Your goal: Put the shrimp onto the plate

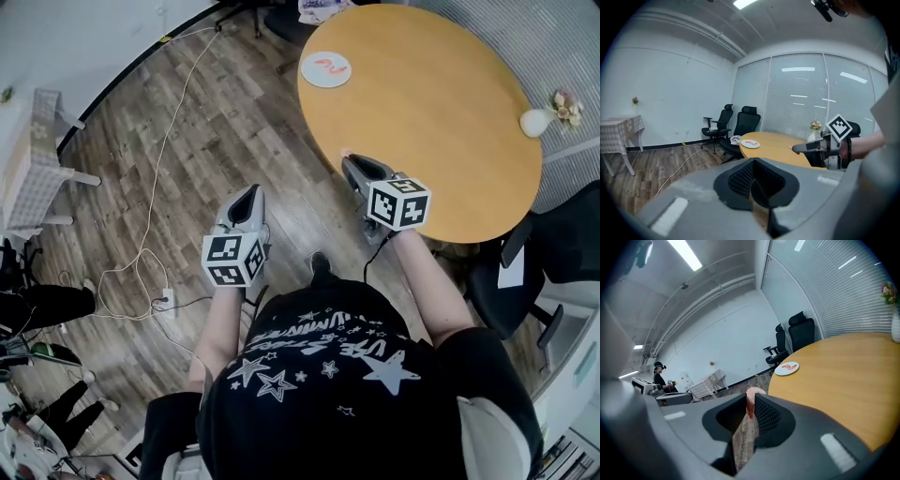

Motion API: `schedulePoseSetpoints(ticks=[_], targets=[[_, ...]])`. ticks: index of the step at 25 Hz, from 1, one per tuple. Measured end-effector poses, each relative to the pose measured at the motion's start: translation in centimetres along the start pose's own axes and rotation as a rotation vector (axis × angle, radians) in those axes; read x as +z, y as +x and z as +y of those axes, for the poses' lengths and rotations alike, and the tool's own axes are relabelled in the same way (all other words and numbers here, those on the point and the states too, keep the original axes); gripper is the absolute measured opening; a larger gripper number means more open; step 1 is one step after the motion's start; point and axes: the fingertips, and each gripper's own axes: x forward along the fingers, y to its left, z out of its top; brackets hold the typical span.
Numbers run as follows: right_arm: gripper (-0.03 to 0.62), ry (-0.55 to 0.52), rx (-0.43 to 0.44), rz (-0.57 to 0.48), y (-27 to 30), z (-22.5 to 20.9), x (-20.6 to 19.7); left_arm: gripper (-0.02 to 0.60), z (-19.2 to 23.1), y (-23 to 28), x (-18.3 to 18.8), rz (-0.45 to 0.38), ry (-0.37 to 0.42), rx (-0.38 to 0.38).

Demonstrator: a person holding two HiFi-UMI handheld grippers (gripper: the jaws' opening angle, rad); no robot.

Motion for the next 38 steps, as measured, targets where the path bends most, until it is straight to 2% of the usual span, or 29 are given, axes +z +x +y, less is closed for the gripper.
schedulePoseSetpoints(ticks=[12, 19, 25, 30, 38], targets=[[0.055, 0.011, 0.015, -0.006, 1.3, -2.4, 2.2, 0.002, -1.5, 3.5, 3.3, -0.033, 0.015, -0.02], [0.055, 0.017, 0.003, -0.01, 2.7, -2.8, 3.3, 0.002, -0.3, 5.1, 4.1, -0.033, 0.019, -0.033], [0.055, 0.034, -0.033, -0.007, 4.5, -3.7, 3.9, 0.002, 0.5, 7.8, 5.2, -0.03, 0.03, -0.091], [0.055, 0.053, -0.078, -0.004, 6.5, -4.6, 4.7, 0.002, 2.3, 10.7, 6.2, -0.013, 0.02, -0.135], [0.055, 0.095, -0.159, -0.022, 11.2, -7.0, 7.0, 0.002, 5.5, 16.7, 8.4, 0.022, 0.05, -0.23]])
